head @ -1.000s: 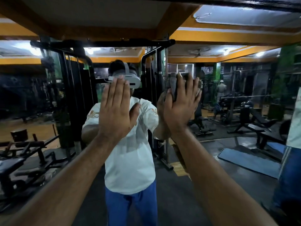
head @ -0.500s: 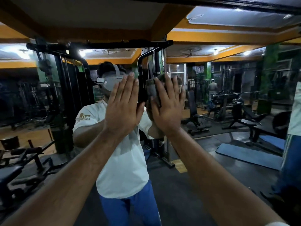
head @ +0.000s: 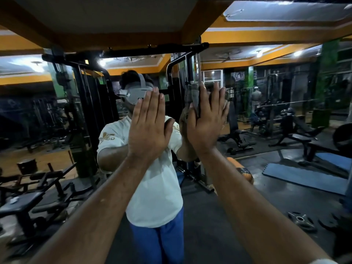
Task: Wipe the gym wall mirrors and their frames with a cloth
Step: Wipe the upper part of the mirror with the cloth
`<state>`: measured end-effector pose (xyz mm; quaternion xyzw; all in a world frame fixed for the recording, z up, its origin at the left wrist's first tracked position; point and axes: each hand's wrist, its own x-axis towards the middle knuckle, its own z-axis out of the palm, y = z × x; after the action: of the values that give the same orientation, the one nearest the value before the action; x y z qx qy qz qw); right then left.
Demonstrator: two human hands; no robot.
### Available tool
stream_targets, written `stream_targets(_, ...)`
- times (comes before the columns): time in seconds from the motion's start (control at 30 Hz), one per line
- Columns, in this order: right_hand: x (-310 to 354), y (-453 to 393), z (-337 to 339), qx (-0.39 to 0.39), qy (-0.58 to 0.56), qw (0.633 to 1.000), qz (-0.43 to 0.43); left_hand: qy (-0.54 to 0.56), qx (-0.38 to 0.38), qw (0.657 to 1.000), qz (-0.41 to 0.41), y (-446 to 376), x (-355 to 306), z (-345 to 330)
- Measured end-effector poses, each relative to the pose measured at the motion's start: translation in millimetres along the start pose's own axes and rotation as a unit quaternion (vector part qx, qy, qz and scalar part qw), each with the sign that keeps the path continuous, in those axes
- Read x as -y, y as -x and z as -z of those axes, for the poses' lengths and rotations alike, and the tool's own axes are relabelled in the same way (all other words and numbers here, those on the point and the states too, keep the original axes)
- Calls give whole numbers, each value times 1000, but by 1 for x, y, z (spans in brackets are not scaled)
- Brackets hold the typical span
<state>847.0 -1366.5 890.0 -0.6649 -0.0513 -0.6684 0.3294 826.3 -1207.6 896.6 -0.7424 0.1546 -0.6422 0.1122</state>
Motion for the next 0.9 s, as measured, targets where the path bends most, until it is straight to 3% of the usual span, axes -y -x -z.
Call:
stream_targets(0.07, 9, 0, -3, 10, -1, 1000, 13, 9, 5, 1000, -5, -1, 0, 3)
stream_targets(0.2, 0, 6, -2, 58, -4, 983, 176, 83, 3, 996, 19, 2, 13, 18)
stream_targets(0.27, -4, 3, 0, 44, -15, 988, 147, 68, -3, 997, 44, 6, 22, 23)
stream_targets(0.37, 18, 7, -3, 37, -28, 998, 32, 33, 15, 999, 33, 13, 29, 21)
stream_targets(0.57, 29, 11, -9, 74, -23, 978, 193, 64, -22, 997, 31, 19, 49, 29)
stream_targets(0.73, 58, -6, -21, -6, -32, 999, -41, 29, 4, 998, 55, 30, 80, 33)
stream_targets(0.77, 74, -4, -27, 0, -31, 999, -26, 39, 15, 998, 46, 30, 84, 33)
stream_targets(0.9, 102, 11, -38, 60, -30, 978, 196, 112, 14, 994, 15, 34, 101, 45)
